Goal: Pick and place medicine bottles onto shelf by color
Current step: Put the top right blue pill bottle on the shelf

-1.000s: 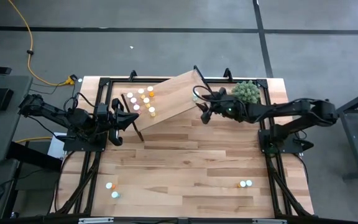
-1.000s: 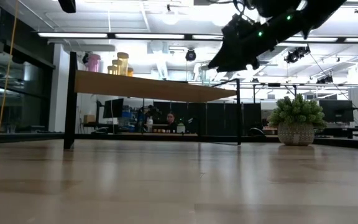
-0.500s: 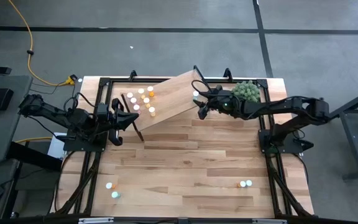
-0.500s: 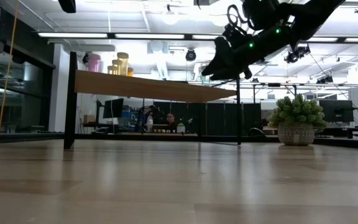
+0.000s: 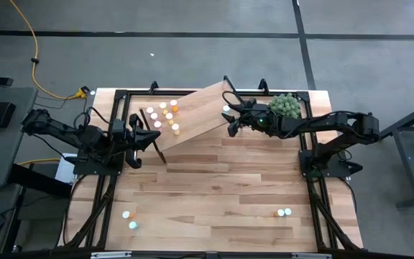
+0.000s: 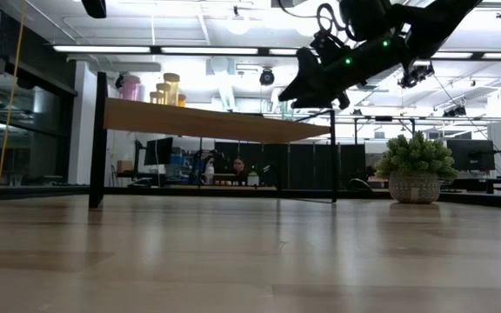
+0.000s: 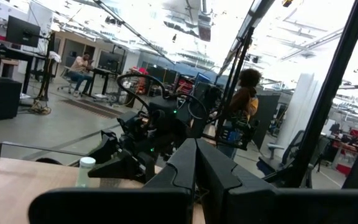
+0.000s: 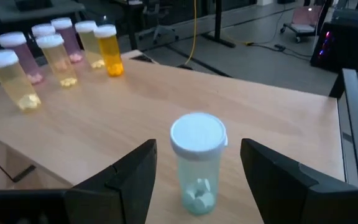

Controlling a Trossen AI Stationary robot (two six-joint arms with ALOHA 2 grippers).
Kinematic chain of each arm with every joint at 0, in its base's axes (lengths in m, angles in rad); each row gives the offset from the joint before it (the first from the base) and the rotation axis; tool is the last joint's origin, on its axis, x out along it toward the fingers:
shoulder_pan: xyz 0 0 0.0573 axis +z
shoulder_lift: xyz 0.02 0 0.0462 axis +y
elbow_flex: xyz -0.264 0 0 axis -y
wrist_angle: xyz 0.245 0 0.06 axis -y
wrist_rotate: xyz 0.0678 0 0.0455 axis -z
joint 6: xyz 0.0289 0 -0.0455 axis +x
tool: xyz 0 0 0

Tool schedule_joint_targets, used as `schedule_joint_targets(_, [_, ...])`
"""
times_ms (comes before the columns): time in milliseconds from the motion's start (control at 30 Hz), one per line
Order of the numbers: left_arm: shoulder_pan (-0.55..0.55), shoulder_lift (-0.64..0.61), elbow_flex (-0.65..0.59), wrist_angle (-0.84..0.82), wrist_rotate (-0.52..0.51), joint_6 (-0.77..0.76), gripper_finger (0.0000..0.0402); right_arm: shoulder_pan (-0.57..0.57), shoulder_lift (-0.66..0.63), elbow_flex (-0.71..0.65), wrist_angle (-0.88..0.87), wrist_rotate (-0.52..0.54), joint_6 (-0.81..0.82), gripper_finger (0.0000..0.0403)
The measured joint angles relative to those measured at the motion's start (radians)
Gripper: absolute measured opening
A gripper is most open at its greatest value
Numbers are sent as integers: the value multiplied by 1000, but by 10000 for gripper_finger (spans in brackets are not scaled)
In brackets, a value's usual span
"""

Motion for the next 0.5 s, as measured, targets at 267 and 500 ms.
schedule_joint_targets(267, [0, 0, 0, 0, 0, 0, 0, 0, 0, 0, -4, -4, 15, 208])
schedule_joint_targets(500, [0, 0, 0, 0, 0, 0, 0, 0, 0, 0, -4, -4, 14, 156])
